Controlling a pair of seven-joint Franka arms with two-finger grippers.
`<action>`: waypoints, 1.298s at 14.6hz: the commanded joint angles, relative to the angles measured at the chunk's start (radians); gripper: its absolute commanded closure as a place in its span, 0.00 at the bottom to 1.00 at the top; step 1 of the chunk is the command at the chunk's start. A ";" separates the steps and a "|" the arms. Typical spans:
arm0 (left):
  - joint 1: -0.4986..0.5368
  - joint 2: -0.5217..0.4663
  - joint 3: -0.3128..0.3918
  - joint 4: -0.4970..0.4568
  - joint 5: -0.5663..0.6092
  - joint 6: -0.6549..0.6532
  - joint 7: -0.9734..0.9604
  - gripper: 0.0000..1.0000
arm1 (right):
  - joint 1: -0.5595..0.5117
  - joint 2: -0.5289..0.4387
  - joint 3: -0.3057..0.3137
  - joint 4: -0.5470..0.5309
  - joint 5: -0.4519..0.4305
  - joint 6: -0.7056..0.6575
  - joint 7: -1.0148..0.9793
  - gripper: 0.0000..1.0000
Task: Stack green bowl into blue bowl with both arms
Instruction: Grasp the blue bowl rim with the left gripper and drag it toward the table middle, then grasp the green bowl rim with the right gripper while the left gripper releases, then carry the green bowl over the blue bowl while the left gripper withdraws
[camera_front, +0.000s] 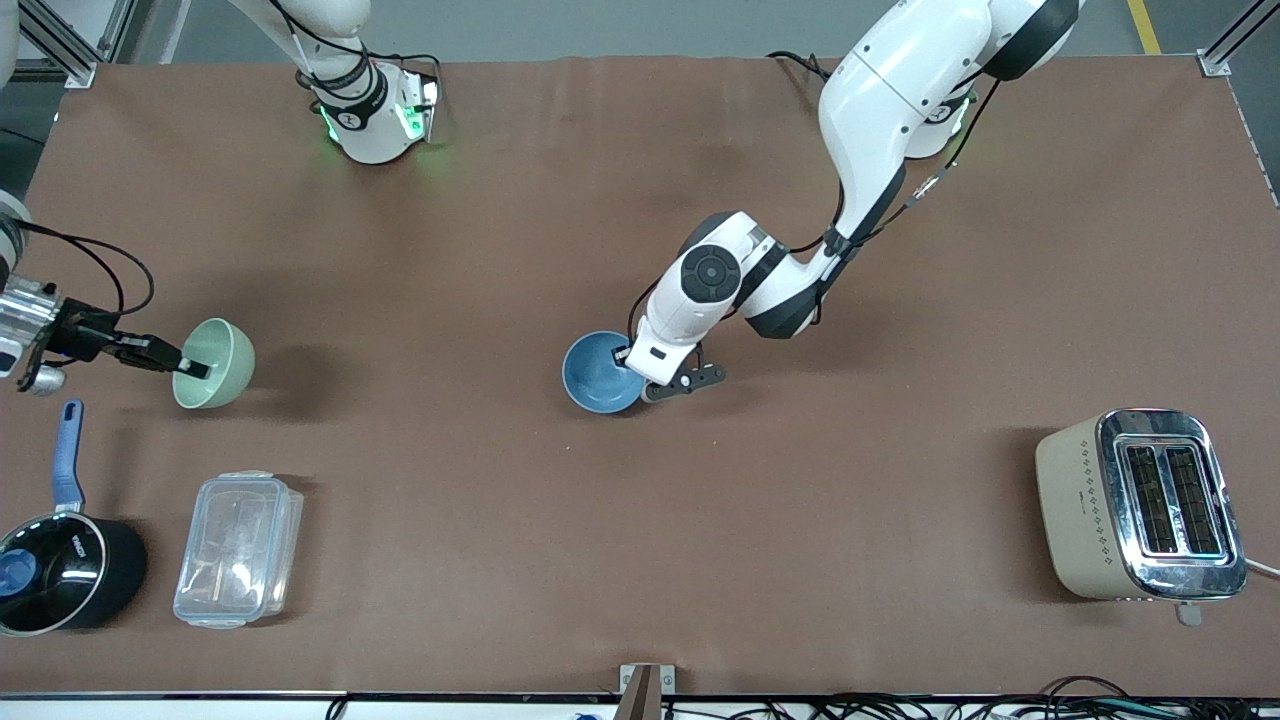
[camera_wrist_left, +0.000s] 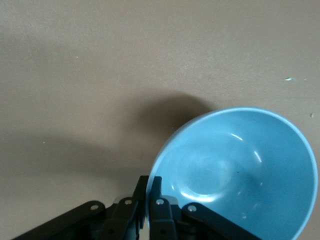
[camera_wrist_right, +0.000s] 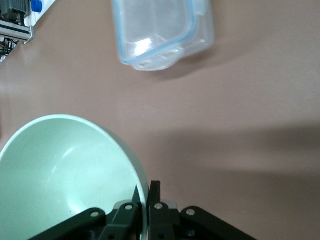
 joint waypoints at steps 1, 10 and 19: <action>-0.015 0.021 0.010 0.026 0.020 0.006 -0.022 0.91 | 0.065 -0.093 -0.004 -0.039 -0.058 0.008 0.130 0.97; 0.024 -0.158 0.112 0.024 0.021 -0.094 -0.004 0.00 | 0.375 -0.202 0.000 -0.048 -0.213 0.131 0.583 0.97; 0.343 -0.514 0.116 0.024 0.021 -0.469 0.315 0.00 | 0.843 -0.144 0.002 -0.169 -0.242 0.558 1.104 0.97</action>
